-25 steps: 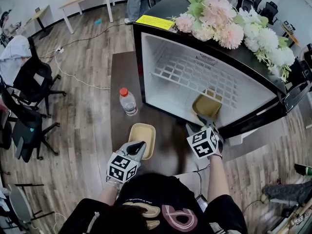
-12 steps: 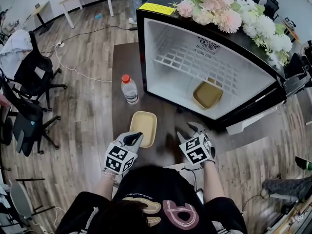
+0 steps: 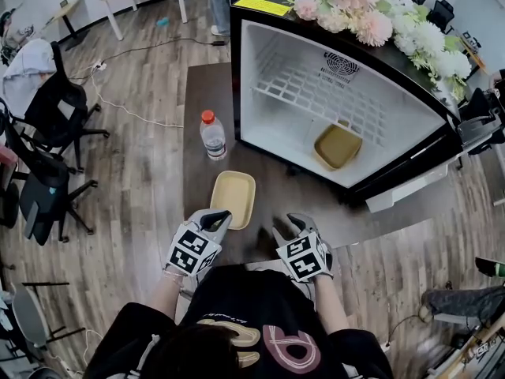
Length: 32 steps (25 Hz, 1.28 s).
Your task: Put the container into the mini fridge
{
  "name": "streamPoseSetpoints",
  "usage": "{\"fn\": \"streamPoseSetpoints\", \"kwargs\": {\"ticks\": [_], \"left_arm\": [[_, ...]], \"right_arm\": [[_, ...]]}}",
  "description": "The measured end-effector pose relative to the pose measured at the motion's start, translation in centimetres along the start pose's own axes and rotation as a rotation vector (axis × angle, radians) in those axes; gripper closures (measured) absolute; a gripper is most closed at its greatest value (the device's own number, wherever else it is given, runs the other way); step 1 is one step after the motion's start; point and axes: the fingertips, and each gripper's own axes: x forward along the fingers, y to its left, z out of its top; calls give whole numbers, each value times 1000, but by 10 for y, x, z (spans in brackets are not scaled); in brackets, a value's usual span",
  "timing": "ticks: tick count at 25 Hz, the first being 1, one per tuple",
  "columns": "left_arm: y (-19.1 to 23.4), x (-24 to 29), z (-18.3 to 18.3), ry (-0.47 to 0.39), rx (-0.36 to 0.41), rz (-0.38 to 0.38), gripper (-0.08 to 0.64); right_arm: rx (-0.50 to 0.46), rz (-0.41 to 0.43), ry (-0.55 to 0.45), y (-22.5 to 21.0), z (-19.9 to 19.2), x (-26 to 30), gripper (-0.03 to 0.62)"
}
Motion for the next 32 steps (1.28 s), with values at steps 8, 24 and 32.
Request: {"fn": "streamPoseSetpoints", "kwargs": {"ticks": [8, 24, 32], "left_arm": [[-12, 2, -7, 59, 30, -74, 490], [-31, 9, -50, 375, 489, -166, 413], [-34, 28, -71, 495, 515, -228, 416]], "right_arm": [[52, 5, -6, 22, -10, -2, 519], [106, 20, -8, 42, -23, -14, 584], [131, 1, -16, 34, -27, -21, 584]]}}
